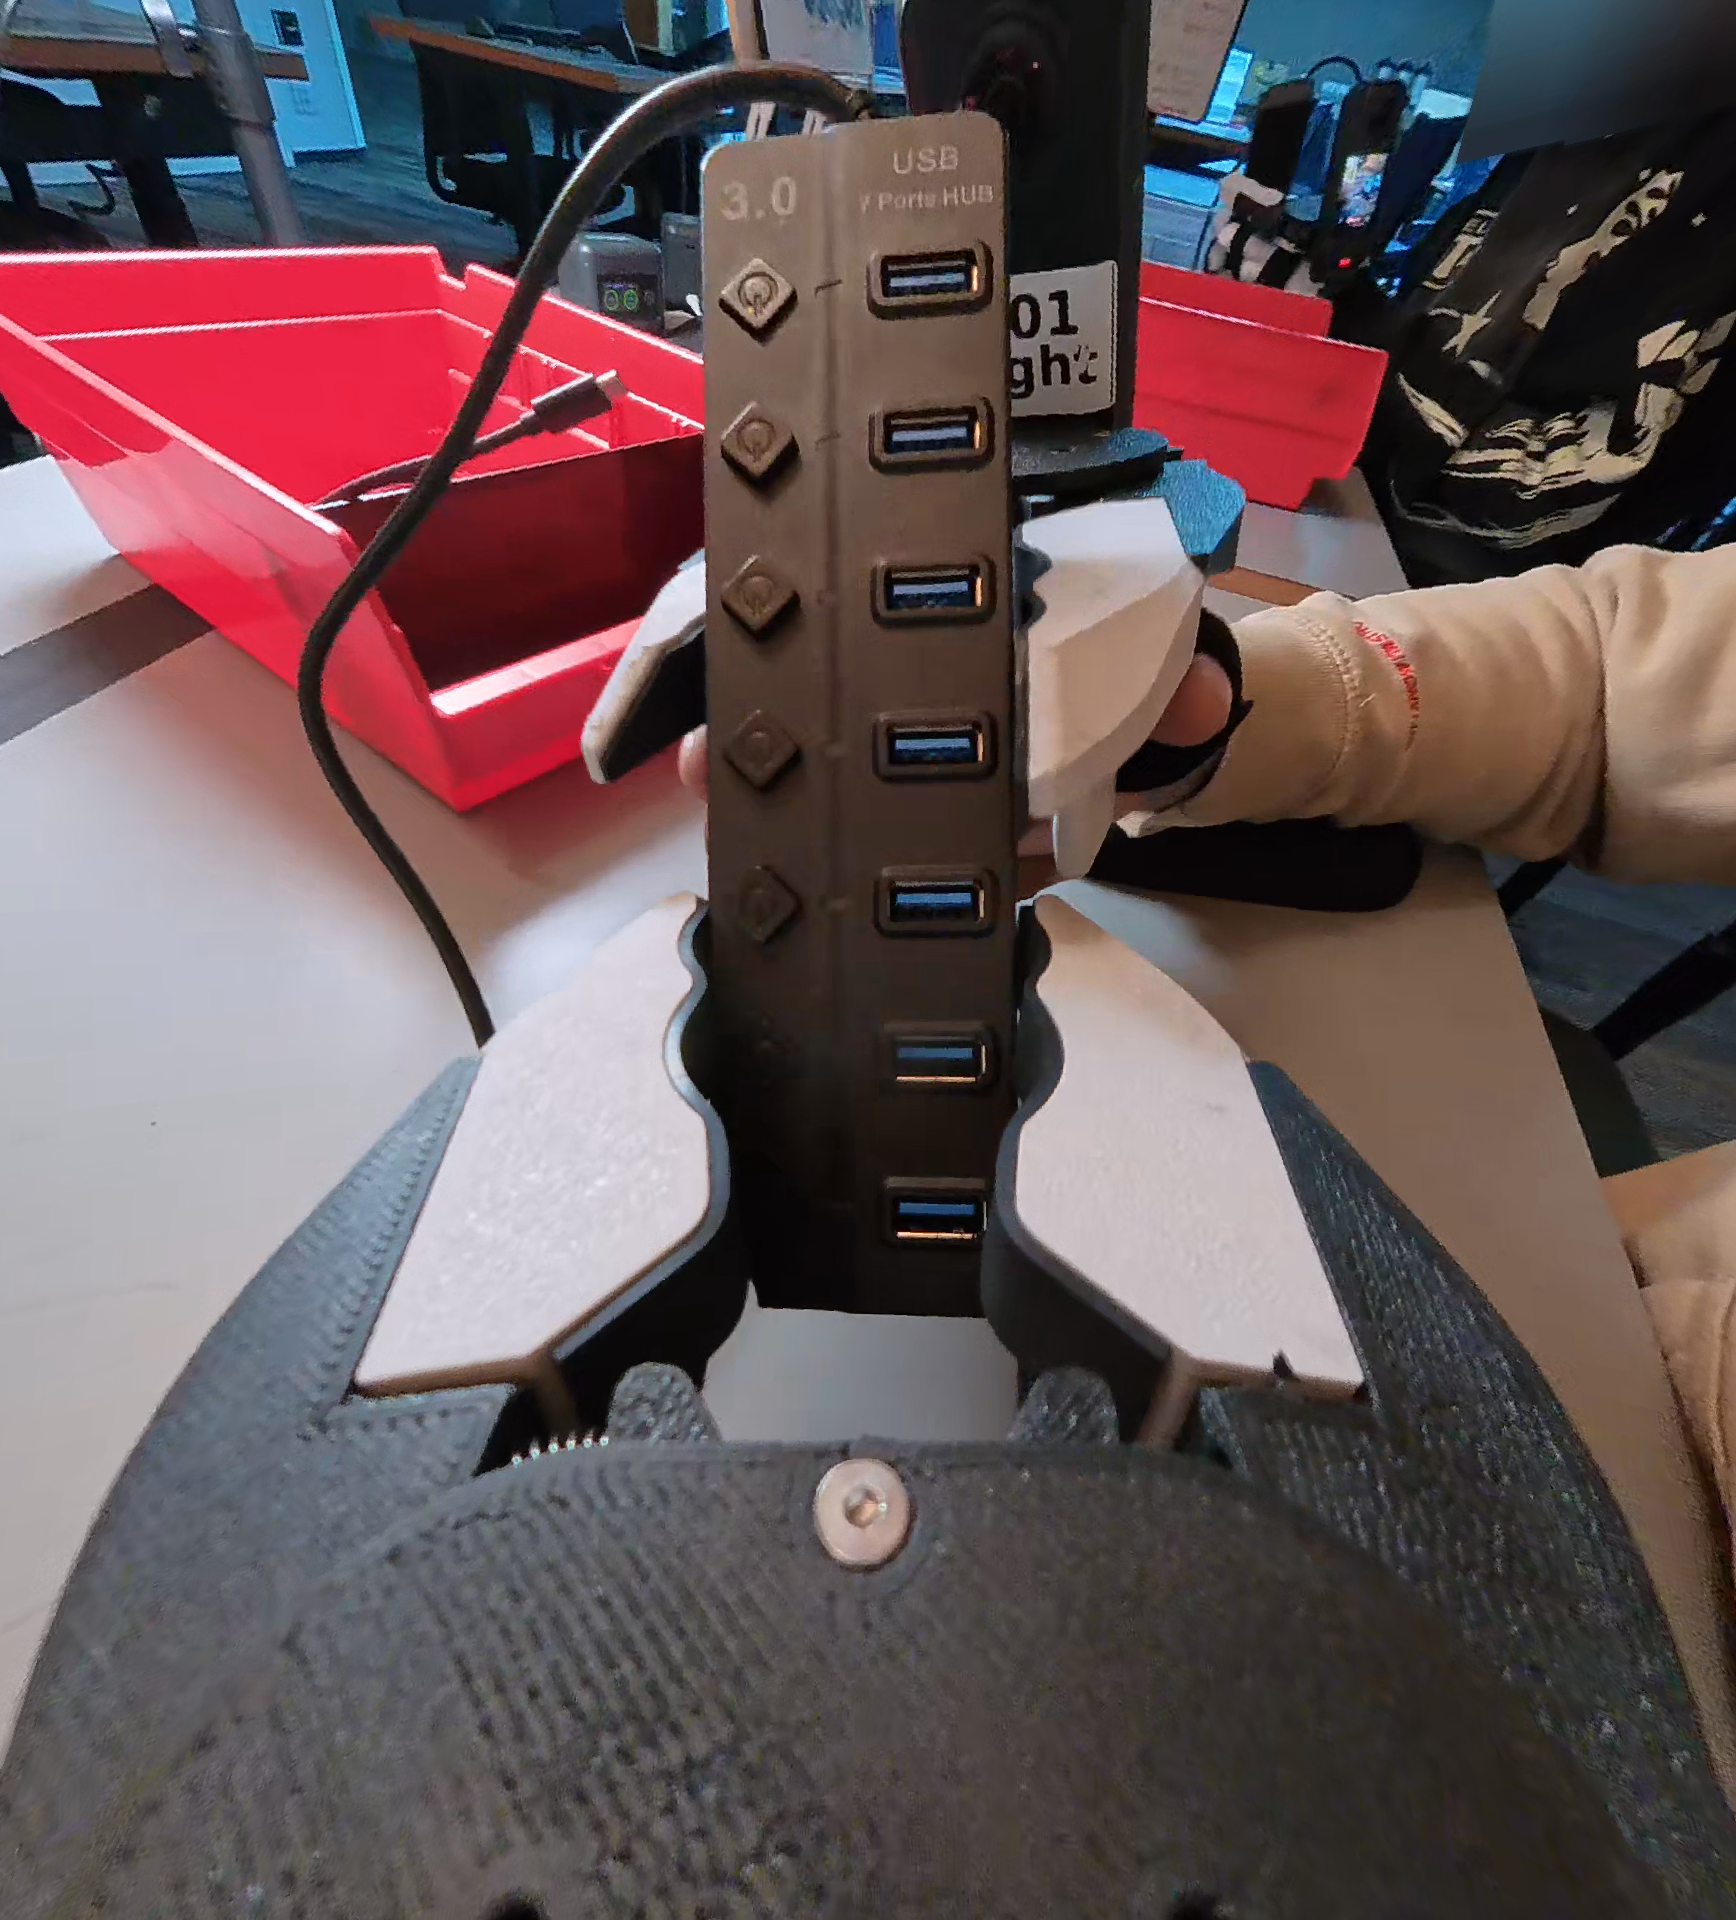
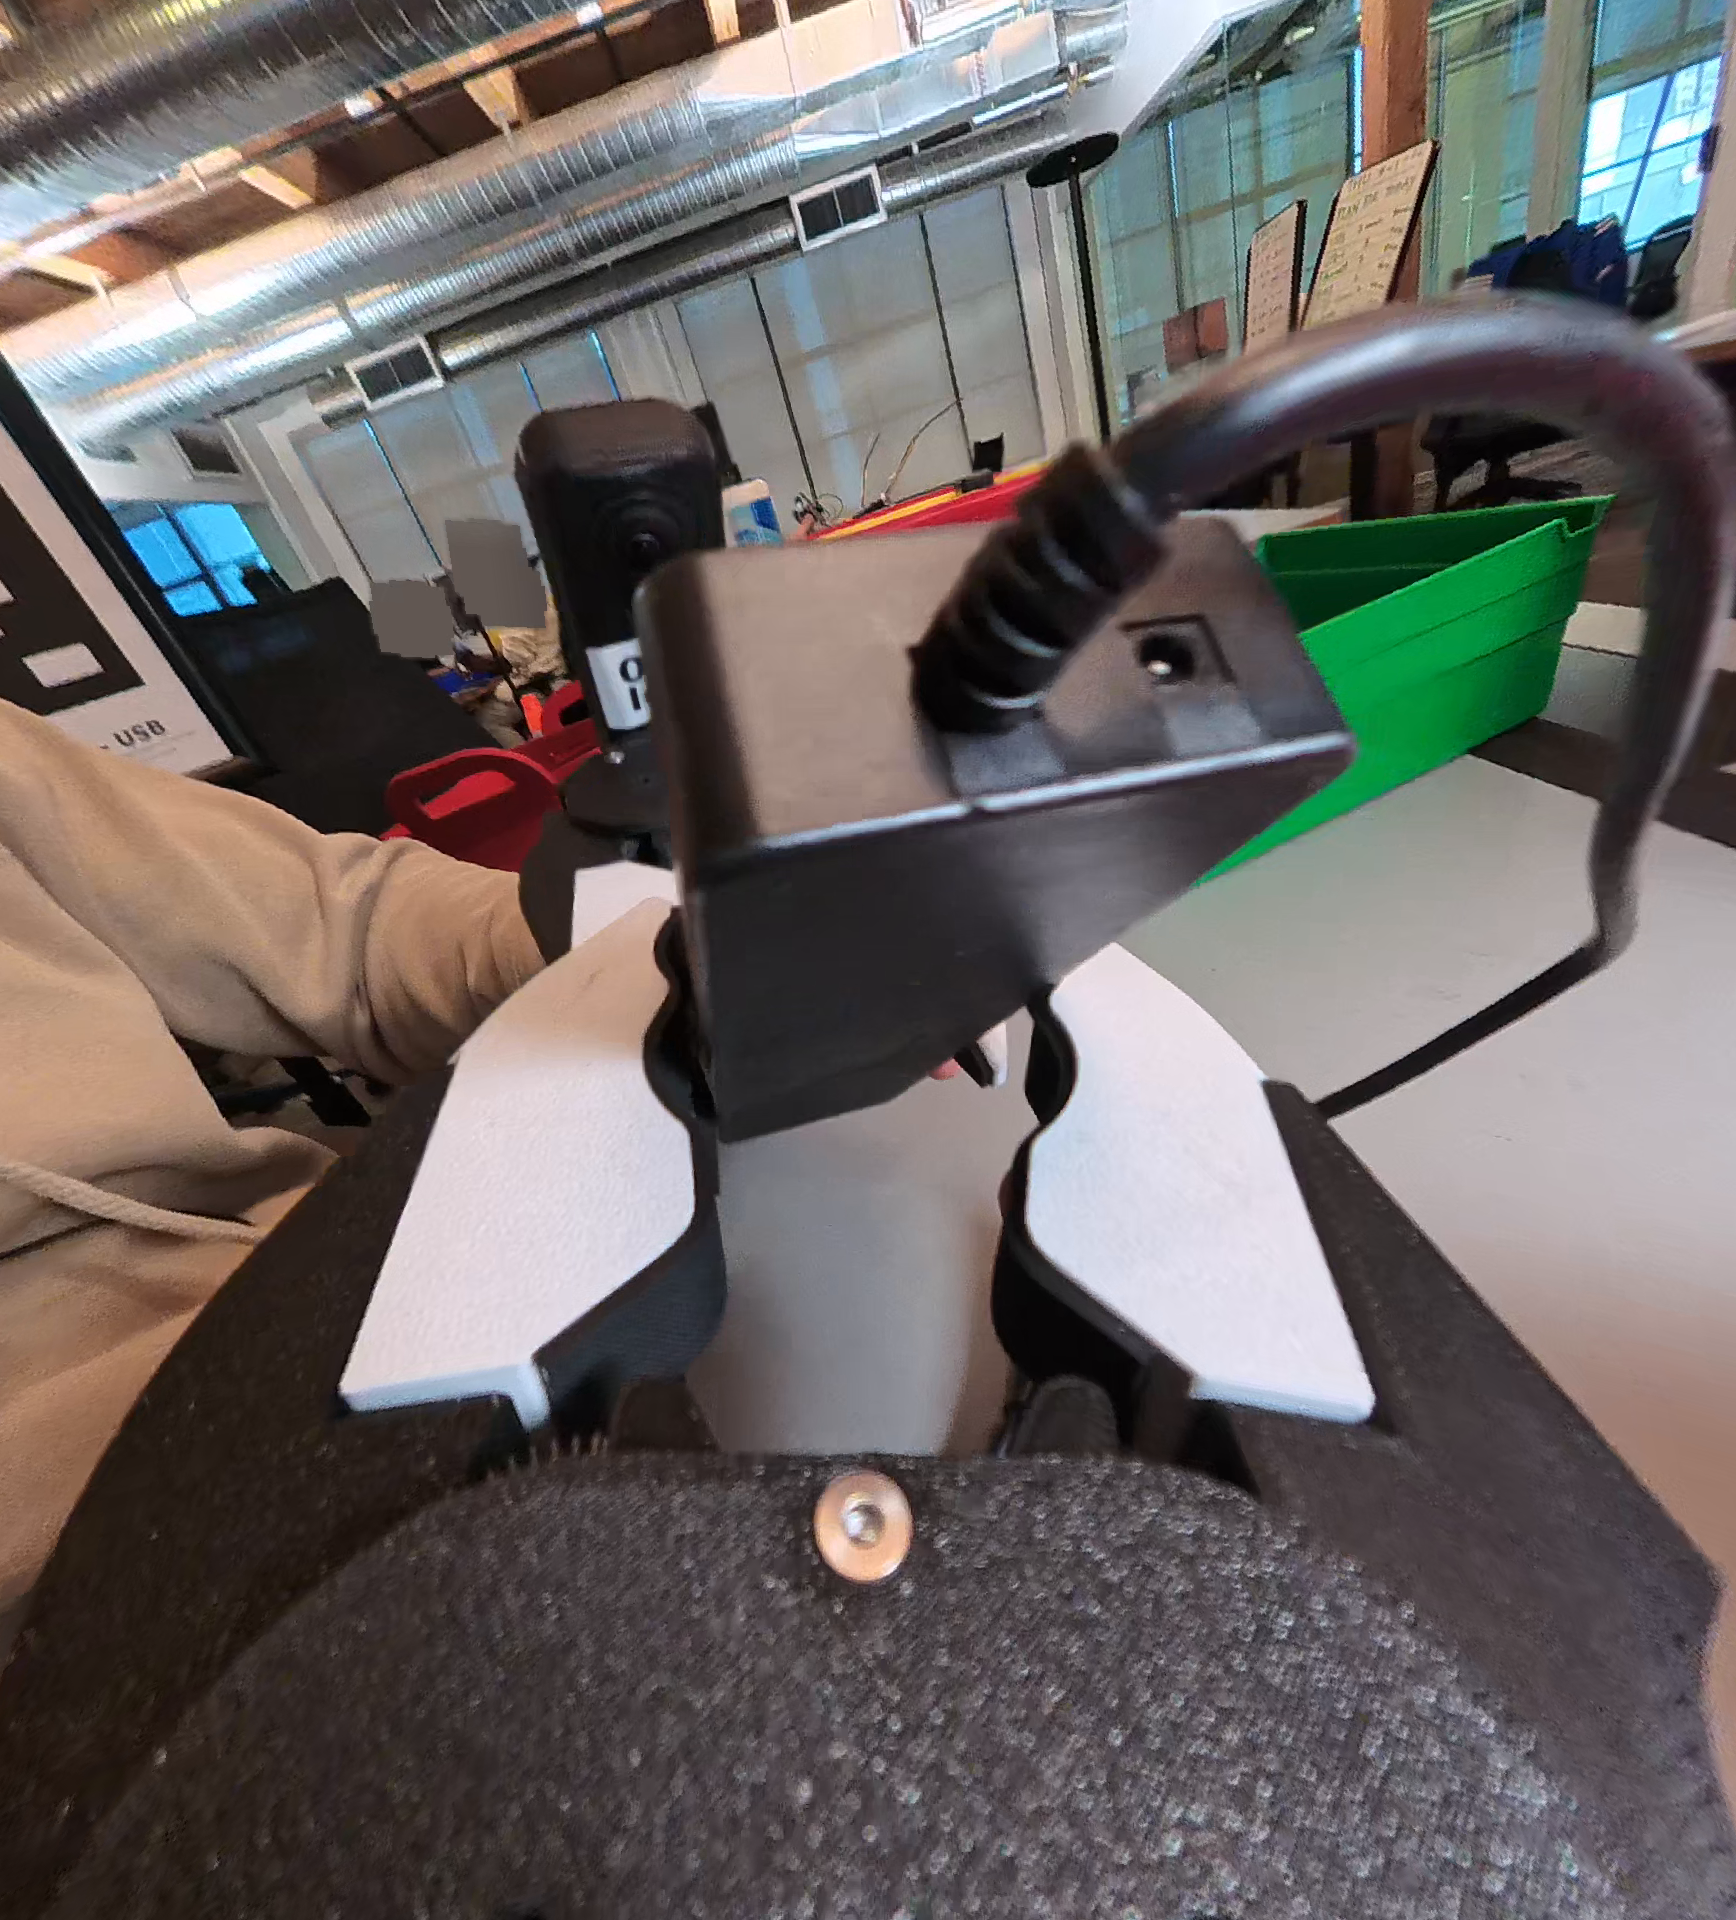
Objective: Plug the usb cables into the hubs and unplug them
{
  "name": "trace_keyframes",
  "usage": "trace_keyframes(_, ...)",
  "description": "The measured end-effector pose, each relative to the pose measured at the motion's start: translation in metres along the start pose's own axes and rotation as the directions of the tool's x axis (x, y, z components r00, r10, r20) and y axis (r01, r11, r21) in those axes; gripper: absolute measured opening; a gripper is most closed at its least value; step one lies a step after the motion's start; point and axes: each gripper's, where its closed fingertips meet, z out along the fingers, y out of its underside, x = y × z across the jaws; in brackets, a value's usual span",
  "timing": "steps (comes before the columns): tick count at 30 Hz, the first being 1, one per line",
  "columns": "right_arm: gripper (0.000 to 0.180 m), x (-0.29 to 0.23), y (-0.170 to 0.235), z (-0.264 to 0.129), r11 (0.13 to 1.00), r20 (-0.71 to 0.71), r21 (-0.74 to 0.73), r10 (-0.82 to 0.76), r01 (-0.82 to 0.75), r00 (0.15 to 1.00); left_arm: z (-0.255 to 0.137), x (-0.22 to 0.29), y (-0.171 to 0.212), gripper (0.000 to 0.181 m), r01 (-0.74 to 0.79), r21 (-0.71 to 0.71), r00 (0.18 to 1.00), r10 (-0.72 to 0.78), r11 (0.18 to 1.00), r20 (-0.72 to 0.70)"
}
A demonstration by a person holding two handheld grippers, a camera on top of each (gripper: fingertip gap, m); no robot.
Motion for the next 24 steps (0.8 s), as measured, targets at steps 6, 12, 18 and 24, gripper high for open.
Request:
trace_keyframes(6,0.059,-0.008,-0.005,-0.004,1.0,0.046,0.0,-0.012,0.012,0.999,-0.003,0.006,-0.007,0.055,-0.041,0.037,0.999,0.041,0.998,-0.015)
trace_keyframes(12,0.059,0.004,-0.014,-0.017,0.999,0.016,0.033,-0.029,0.028,0.999,-0.063,-0.028,-0.055,0.071,-0.043,0.2,0.997,0.03,0.979,0.066)
trace_keyframes(18,0.059,0.005,-0.014,-0.018,0.998,-0.009,0.041,-0.05,0.05,0.999,-0.148,-0.087,-0.068,0.07,-0.099,0.159,0.938,0.039,0.982,0.345)
trace_keyframes(24,0.059,-0.007,-0.014,-0.026,0.995,-0.049,0.042,-0.091,0.094,0.995,-0.223,-0.129,-0.043,0.054,-0.055,0.086,0.87,0.006,0.995,0.493)
